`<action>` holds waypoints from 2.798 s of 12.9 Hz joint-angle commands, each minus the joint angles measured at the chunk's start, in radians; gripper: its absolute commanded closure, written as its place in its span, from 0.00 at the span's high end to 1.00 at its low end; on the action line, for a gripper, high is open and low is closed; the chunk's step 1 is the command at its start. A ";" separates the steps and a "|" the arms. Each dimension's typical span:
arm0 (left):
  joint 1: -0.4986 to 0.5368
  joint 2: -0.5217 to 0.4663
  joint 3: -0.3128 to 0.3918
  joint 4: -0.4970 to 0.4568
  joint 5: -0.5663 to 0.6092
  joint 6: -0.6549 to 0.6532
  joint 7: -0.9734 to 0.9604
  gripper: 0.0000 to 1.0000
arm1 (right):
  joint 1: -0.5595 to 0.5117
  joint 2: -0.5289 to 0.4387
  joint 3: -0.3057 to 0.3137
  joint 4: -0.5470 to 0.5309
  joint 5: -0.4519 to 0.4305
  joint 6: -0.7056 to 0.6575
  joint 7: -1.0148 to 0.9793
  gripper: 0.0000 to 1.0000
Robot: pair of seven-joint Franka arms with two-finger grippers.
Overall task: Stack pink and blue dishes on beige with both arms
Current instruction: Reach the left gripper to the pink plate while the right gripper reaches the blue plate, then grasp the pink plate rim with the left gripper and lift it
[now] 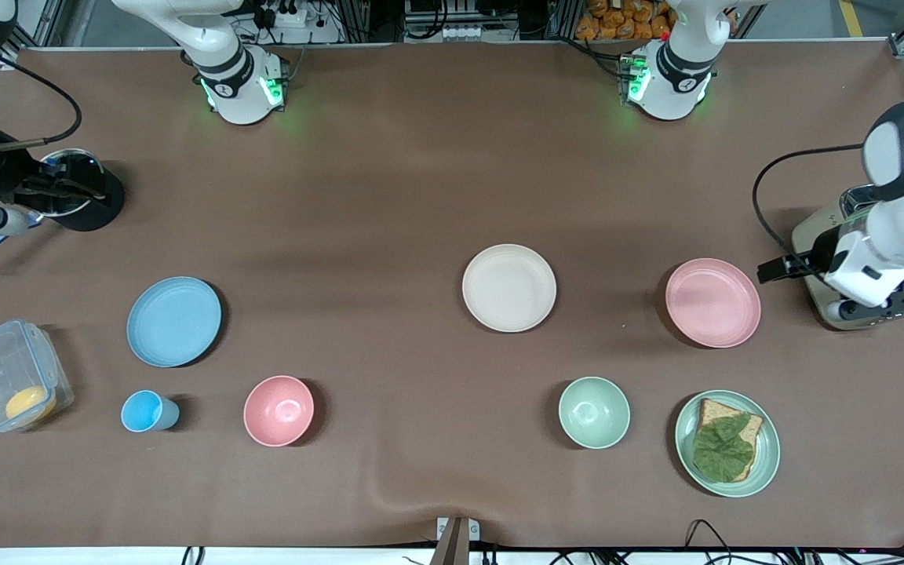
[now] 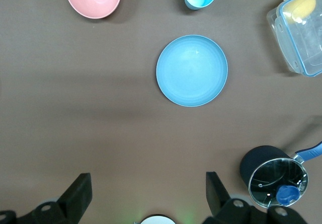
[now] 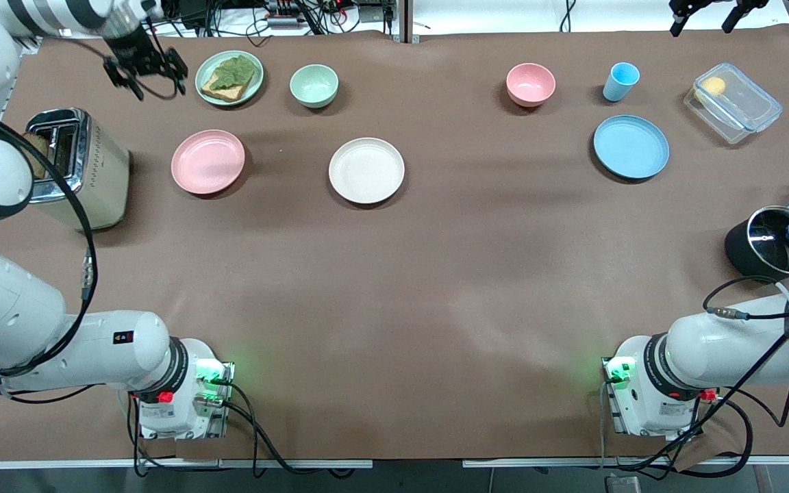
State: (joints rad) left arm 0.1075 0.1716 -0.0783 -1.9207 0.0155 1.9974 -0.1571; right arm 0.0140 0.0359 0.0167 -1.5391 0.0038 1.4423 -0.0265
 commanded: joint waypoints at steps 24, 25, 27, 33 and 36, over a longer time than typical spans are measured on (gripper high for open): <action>0.152 0.319 -0.005 -0.127 0.023 0.431 0.131 0.45 | -0.061 0.278 -0.006 -0.041 -0.008 0.252 0.011 1.00; 0.150 0.318 -0.005 -0.127 0.023 0.431 0.131 0.30 | -0.104 0.336 -0.004 -0.053 -0.010 0.313 0.002 1.00; 0.152 0.318 -0.006 -0.127 0.023 0.431 0.131 0.00 | -0.134 0.372 -0.004 -0.082 -0.008 0.369 -0.001 1.00; 0.158 0.133 -0.067 -0.104 -0.002 0.318 0.183 0.00 | -0.131 0.390 -0.004 -0.082 -0.008 0.377 -0.001 1.00; 0.155 0.085 -0.162 0.017 -0.055 0.186 0.171 0.00 | -0.129 0.398 -0.004 -0.082 -0.008 0.380 -0.001 1.00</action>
State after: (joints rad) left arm 0.2557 0.2890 -0.1881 -1.9668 -0.0058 2.2648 0.0120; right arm -0.1119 0.4429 0.0068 -1.6154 0.0002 1.8218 -0.0332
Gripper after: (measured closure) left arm 0.952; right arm 0.000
